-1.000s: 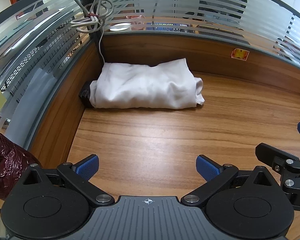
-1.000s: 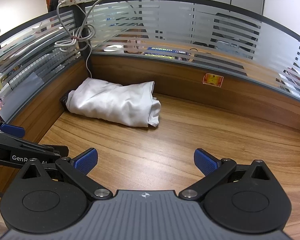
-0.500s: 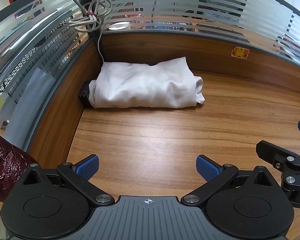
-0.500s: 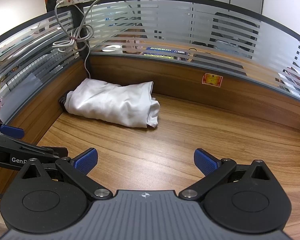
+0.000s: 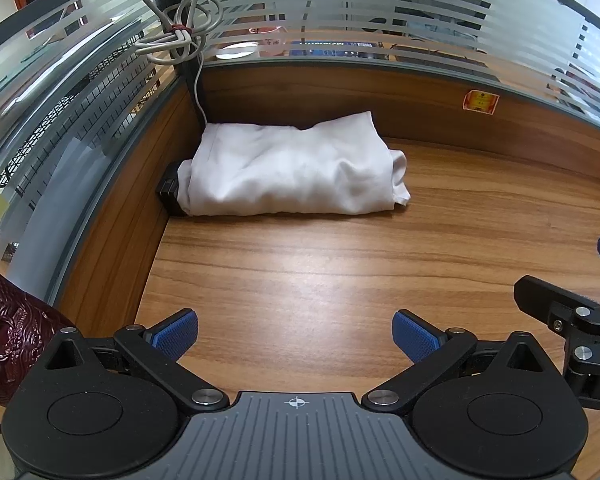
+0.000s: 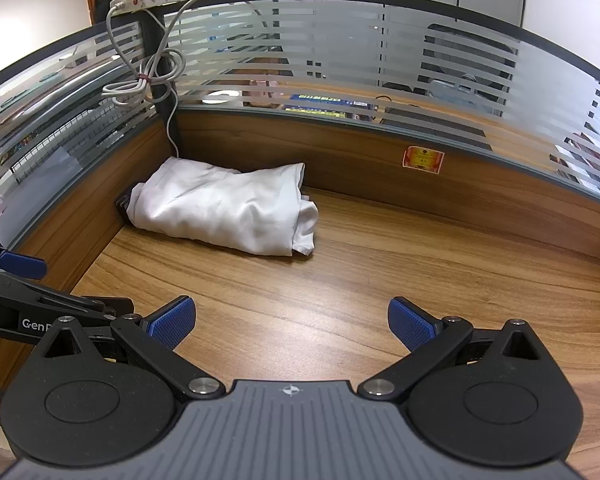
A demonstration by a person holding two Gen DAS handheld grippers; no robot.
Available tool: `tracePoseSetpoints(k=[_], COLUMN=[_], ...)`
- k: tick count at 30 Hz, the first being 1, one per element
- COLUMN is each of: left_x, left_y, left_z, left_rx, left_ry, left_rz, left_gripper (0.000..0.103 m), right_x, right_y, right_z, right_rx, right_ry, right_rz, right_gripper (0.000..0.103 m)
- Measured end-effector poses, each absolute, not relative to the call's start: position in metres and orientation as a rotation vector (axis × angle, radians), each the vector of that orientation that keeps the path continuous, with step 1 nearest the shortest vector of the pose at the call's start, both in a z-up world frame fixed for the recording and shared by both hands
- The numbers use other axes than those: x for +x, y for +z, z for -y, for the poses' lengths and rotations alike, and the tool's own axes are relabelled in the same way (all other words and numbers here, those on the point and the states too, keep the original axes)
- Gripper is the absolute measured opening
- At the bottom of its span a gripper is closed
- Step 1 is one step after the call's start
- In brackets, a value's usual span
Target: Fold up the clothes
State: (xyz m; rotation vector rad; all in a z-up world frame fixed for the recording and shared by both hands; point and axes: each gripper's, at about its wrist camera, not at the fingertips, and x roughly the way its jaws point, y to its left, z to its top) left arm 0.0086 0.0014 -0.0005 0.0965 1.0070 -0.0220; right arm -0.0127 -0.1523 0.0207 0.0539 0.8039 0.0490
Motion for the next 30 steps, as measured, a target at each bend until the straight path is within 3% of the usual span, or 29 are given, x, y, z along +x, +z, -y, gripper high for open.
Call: tracePoseSetpoints(k=[30], left_x=[0.023], left_y=[-0.008], left_z=[-0.005], left_rx=[0.085], left_ry=[-0.027], left_rz=[-1.061], left_gripper=[0.103], right_x=[0.006], right_y=[0.010], right_z=[0.158], right_rx=[0.078], right_ry=[0.047], right_rz=[-0.865], right_gripper=[0.103])
